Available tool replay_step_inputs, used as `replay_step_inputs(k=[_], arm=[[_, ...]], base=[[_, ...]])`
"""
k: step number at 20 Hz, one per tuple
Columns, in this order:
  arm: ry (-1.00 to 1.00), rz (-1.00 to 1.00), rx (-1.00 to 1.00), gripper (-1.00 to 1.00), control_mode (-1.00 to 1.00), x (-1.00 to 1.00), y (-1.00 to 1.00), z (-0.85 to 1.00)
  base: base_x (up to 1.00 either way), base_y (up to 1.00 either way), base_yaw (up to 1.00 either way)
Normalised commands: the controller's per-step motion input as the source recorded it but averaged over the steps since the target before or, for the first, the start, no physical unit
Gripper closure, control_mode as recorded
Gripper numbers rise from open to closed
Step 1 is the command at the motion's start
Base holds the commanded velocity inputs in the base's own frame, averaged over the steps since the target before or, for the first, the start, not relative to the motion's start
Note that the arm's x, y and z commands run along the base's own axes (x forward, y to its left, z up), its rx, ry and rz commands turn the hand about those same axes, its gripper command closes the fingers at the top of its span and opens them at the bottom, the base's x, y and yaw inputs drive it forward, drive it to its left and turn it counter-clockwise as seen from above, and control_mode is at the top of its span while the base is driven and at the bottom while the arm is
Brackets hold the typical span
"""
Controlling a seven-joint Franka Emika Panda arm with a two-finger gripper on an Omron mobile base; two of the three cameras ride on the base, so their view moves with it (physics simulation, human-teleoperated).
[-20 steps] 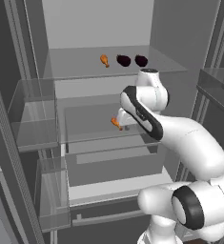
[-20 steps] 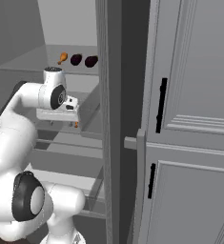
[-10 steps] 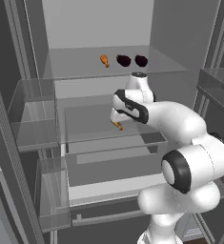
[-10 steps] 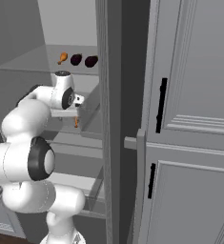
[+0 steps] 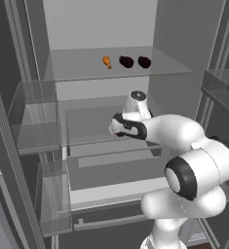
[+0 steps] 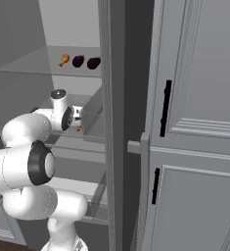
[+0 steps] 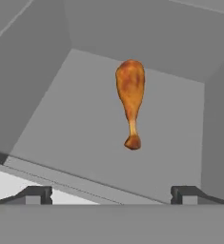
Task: Place one eggplant and one chicken drumstick in each tupperware on the nearby counter, to pack two identical lunches.
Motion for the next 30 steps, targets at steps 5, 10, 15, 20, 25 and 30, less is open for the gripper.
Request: replay_step_inputs(k=[5,10,15,20,25,30], arm=[[0.13,0.01,0.0,-1.0,-1.0,0.91,0.0,0.0],[0.07,0.01,0.0,-1.0,-1.0,0.67,0.0,-0.25],[0.0,0.0,0.0,-1.0,-1.0,0.43,0.0,-0.24],[0.0,0.0,0.0,-1.0,-1.0,0.27,0.04,-0.31],[-0.04,0.0,0.0,-1.0,-1.0,-0.13,0.02,-0.38],[-0.06,-0.06,0.0,-1.0,-1.0,-0.1,0.04,-0.15]], base=[[0.0,0.0,0.0],[0.0,0.0,0.0],[0.0,0.0,0.0],[0.0,0.0,0.0],[0.0,0.0,0.0],[0.0,0.0,0.0]])
